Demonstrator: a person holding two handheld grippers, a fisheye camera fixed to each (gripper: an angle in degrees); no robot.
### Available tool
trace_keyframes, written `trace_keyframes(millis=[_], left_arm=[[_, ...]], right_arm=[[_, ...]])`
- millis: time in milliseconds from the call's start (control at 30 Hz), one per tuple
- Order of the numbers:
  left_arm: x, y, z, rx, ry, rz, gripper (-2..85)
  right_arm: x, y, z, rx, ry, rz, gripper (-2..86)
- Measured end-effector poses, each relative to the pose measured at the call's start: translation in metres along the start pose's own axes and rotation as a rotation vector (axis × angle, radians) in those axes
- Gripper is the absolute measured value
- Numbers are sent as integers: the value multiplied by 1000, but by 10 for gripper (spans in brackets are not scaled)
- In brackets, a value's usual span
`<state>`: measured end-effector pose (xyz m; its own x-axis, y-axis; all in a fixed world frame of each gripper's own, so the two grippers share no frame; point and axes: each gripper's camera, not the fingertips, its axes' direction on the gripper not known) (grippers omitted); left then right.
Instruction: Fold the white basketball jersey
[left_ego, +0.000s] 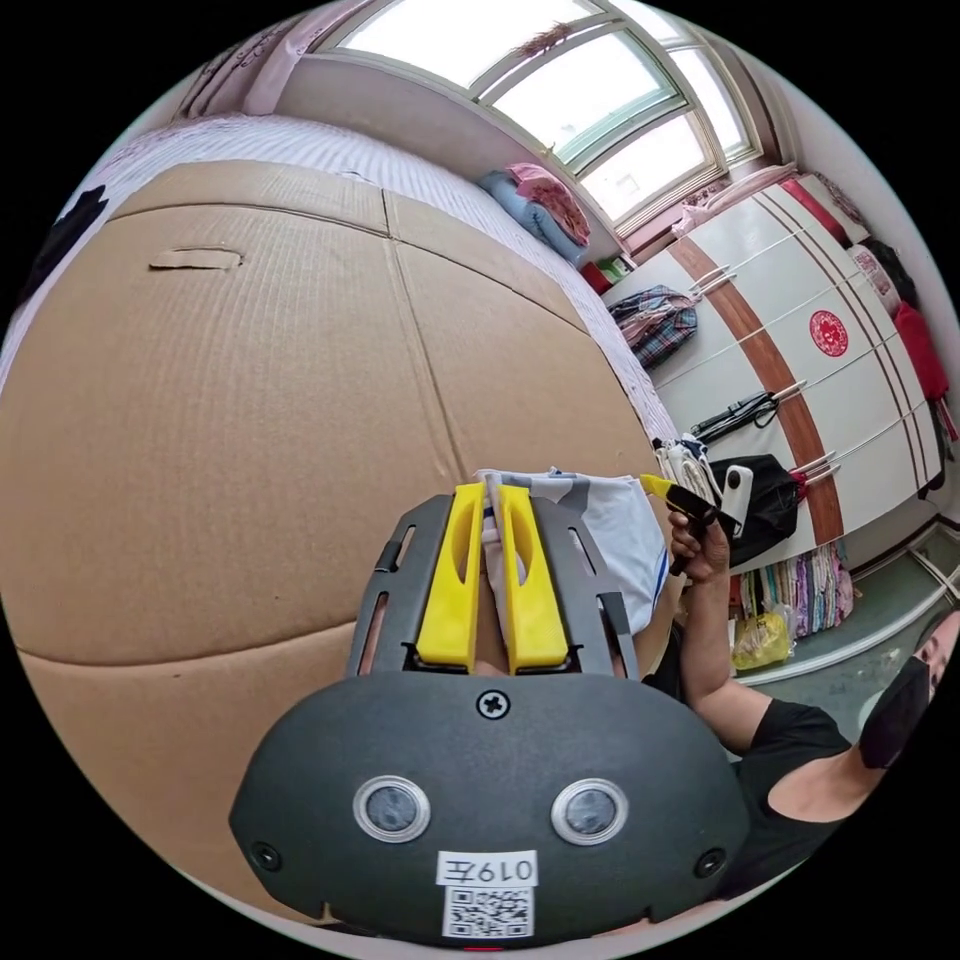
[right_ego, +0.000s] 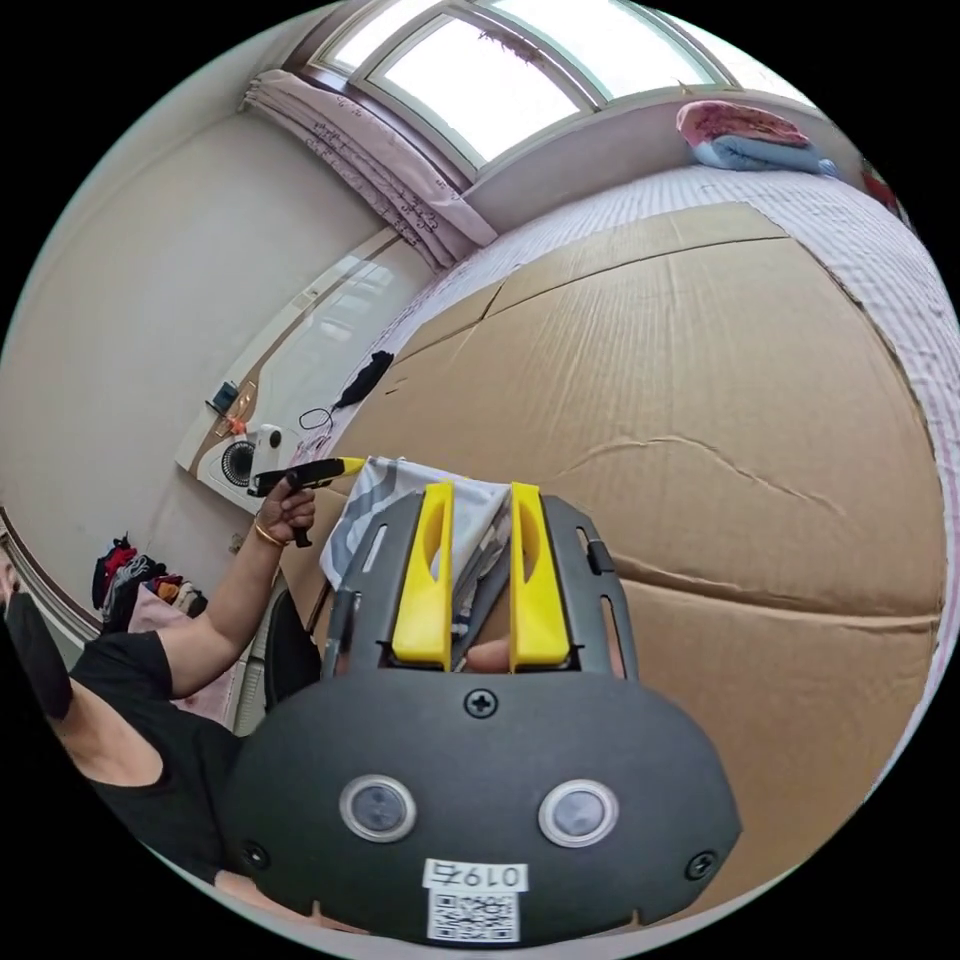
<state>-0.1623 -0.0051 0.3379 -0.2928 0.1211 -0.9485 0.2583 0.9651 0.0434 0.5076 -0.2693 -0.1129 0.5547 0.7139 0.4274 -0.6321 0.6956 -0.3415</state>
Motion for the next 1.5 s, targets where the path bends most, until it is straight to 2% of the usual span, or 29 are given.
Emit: trace_keyframes(millis=[133, 433, 600, 867, 1200, 1500], left_arm=[[10, 2, 3, 9, -10, 39, 25], [9, 12, -2, 55, 20, 50, 22], [18, 15, 9, 14, -10, 80, 12], [17, 19, 14, -6, -38, 63, 8], [4, 34, 20, -13, -8, 5, 14], [1, 60, -18, 92, 125, -57, 68]], right_arm=[[-19, -3, 4, -10, 158, -36, 75], [-16, -10, 17, -51, 131, -36, 81], [-25, -15, 22, -34, 198, -49, 9], [6, -22, 11, -23, 137, 105, -7], [19, -27, -1, -27, 63, 163, 2], [-3, -15, -40, 16, 27, 98, 85]])
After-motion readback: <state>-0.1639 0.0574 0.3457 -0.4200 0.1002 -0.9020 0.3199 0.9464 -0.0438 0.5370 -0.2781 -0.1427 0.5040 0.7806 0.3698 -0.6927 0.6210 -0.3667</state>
